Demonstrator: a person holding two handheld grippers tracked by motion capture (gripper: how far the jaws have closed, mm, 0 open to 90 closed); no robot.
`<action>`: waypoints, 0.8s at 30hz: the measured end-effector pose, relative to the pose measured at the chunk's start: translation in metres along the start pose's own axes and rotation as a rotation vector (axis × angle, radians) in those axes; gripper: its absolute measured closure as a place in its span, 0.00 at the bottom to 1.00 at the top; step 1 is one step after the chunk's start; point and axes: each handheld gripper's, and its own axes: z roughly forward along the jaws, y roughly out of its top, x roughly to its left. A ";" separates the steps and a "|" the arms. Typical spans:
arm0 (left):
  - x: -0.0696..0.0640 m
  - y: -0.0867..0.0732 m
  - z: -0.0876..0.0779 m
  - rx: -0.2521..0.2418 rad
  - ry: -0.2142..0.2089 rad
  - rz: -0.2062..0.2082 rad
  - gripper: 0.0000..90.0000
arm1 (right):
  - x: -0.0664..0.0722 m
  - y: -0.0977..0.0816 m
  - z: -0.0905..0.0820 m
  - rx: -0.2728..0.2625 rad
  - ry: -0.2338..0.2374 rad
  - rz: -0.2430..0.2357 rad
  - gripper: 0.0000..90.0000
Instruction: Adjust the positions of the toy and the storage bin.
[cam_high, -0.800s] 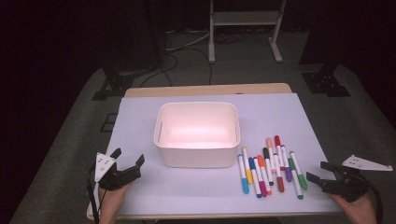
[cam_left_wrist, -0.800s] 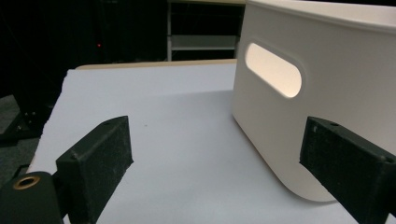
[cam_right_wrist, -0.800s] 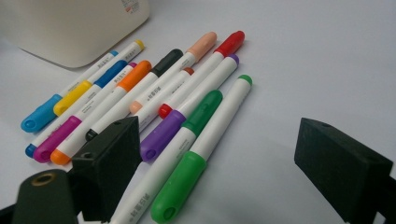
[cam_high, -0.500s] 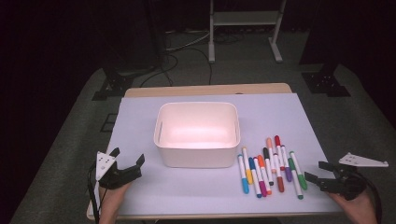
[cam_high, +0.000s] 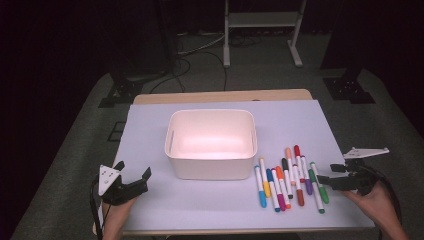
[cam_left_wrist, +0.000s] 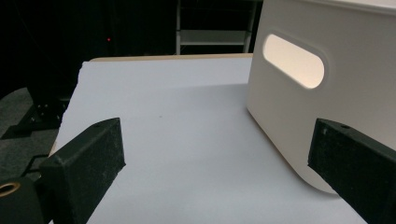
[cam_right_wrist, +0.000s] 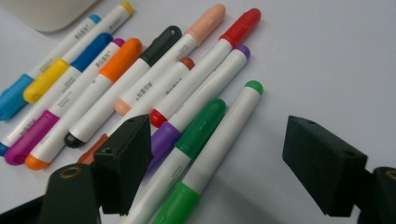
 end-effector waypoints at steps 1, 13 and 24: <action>0.000 0.000 0.000 0.002 0.000 0.005 0.03 | 0.000 0.000 0.000 0.000 0.000 0.000 0.26; 0.002 -0.001 -0.002 -0.010 0.012 -0.007 0.03 | 0.002 0.008 0.021 0.129 -0.055 0.010 0.56; 0.002 -0.001 -0.002 -0.011 0.017 -0.009 0.04 | 0.002 0.004 0.023 0.181 -0.112 0.014 0.68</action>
